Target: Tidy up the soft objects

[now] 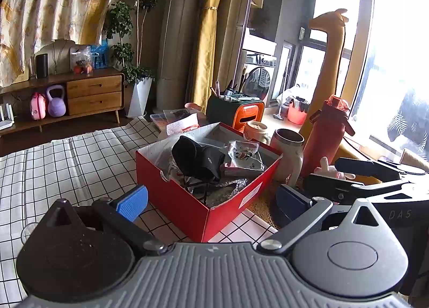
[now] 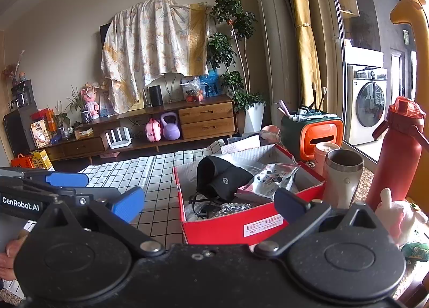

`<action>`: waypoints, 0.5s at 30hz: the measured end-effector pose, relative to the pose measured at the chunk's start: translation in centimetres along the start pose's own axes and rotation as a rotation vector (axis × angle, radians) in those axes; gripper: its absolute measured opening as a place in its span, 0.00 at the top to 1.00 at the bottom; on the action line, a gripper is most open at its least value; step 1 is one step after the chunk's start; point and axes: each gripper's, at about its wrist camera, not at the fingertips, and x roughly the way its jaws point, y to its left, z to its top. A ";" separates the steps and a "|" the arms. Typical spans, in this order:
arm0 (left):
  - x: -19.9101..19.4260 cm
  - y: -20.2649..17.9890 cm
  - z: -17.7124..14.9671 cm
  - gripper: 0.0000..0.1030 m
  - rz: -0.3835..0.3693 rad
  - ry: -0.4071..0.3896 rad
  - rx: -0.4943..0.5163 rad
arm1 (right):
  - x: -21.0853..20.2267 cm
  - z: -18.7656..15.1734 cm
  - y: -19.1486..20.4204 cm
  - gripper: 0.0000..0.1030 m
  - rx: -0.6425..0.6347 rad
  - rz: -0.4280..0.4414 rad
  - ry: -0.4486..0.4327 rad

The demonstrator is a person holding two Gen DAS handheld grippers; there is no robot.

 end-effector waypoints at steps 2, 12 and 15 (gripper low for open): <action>-0.1 0.0 -0.1 0.00 0.001 0.002 -0.003 | -0.1 0.0 0.1 0.00 -0.005 0.001 -0.002; -0.3 0.1 -0.3 0.00 0.003 0.004 -0.006 | -0.2 0.1 0.2 0.00 -0.004 0.006 0.005; -0.4 0.1 -0.5 0.00 0.007 0.009 -0.006 | -0.4 0.1 0.3 0.00 -0.007 0.009 0.008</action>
